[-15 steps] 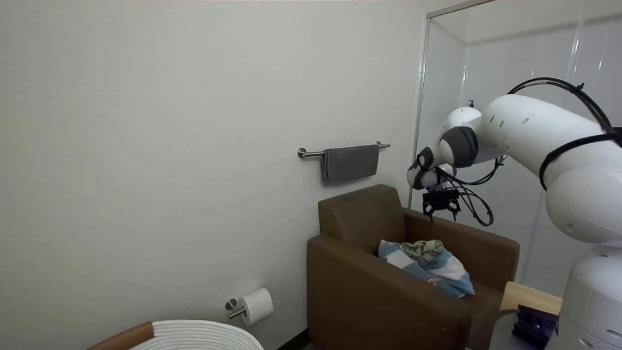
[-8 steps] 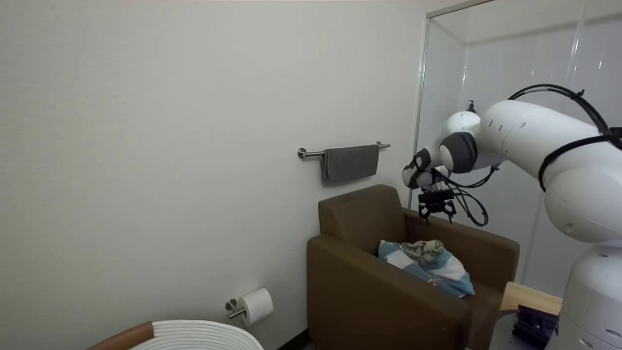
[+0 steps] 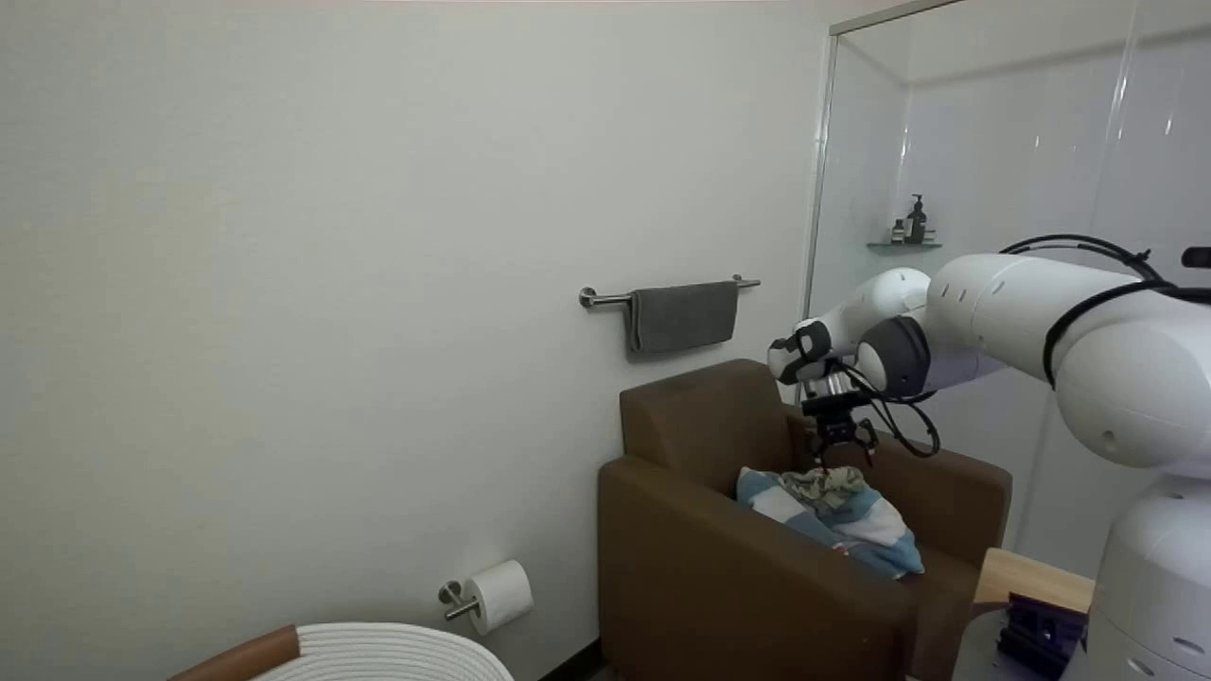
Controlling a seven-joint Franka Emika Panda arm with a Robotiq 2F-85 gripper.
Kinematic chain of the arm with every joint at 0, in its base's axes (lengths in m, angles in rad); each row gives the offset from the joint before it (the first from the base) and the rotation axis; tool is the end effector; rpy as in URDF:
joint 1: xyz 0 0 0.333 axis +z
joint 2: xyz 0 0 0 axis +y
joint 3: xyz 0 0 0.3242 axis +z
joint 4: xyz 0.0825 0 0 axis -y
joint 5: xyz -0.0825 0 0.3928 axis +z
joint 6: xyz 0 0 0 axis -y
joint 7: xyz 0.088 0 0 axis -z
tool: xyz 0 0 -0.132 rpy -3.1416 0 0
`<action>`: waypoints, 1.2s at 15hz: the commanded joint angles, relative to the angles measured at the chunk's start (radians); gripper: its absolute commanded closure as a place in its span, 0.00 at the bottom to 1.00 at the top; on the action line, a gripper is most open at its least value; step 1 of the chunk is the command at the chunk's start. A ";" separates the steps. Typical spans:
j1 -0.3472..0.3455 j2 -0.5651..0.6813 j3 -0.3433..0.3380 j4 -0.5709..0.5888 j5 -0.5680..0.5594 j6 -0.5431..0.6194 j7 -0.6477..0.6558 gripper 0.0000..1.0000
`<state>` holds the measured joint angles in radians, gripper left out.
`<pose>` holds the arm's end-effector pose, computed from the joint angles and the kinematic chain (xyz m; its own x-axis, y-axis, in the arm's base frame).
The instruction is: Put the towels in the laundry hamper
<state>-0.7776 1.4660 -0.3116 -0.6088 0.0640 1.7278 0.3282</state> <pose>0.4549 -0.6085 0.0303 0.3043 -0.9271 -0.2187 -0.8671 -0.3647 0.3394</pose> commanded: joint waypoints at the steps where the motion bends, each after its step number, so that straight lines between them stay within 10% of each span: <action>1: -0.024 0.012 0.044 0.009 -0.031 0.013 0.057 0.00; 7: -0.022 0.016 0.023 -0.029 -0.043 0.338 0.308 0.00; 18: -0.052 0.021 0.005 -0.122 -0.046 0.449 0.547 0.00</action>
<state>-0.8223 1.4874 -0.3001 -0.7036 0.0370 2.1337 0.8113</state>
